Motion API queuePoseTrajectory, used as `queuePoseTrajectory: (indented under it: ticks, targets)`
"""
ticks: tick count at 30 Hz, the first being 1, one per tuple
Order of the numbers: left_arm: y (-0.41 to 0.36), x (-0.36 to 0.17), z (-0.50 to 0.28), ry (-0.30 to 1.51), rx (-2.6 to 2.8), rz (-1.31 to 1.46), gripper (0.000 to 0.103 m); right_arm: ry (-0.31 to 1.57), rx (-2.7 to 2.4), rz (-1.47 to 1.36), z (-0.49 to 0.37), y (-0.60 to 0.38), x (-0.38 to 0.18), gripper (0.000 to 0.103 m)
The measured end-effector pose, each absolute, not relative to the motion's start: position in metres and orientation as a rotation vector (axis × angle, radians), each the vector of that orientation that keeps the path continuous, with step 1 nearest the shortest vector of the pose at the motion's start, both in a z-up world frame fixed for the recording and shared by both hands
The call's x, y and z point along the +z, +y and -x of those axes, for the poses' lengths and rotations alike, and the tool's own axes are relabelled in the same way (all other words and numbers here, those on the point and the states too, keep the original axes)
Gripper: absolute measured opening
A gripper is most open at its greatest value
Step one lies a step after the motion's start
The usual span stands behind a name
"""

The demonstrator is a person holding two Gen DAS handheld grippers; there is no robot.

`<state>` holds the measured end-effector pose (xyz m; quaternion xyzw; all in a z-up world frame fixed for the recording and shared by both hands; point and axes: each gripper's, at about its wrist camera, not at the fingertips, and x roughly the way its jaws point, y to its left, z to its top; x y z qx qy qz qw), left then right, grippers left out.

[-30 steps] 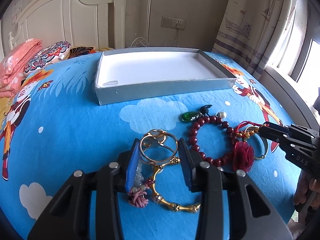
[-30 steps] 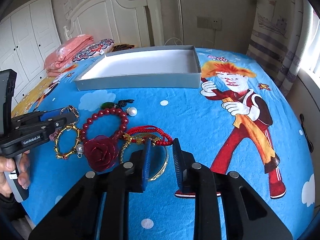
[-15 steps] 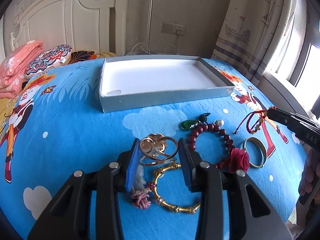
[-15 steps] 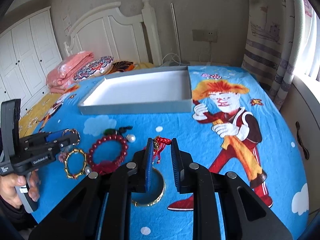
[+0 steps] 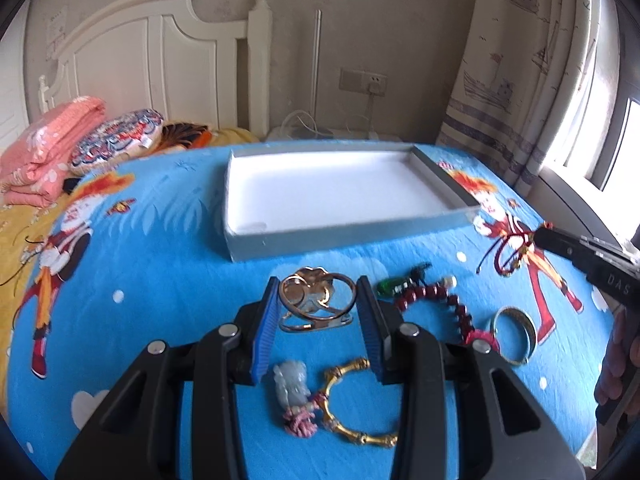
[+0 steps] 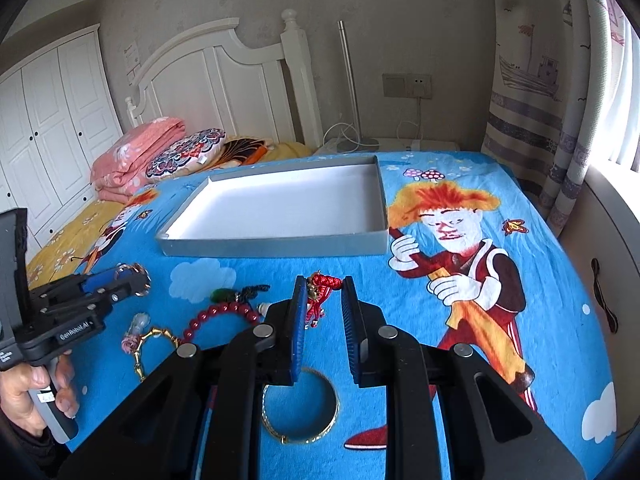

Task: Organize jewelry
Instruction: 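Carry the ring and red bracelet in both grippers over the white tray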

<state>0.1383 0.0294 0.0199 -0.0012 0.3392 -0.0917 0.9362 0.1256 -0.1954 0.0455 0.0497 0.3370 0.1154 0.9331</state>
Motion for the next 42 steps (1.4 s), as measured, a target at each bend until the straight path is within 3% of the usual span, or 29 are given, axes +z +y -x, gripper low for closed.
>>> queuePoseTrajectory:
  ticks: [20, 31, 42]
  targets:
    - [0.007, 0.051, -0.187, 0.629, -0.153, 0.005, 0.037, 0.617, 0.218, -0.083, -0.171, -0.174, 0.07, 0.019]
    - [0.0, 0.038, -0.248, 0.691, -0.132, 0.024, 0.037, 0.608, 0.211, -0.076, -0.224, -0.168, 0.071, 0.019]
    - [0.0, 0.011, -0.282, 0.759, -0.106, 0.039, 0.037, 0.676, 0.211, -0.065, -0.261, -0.157, 0.037, 0.02]
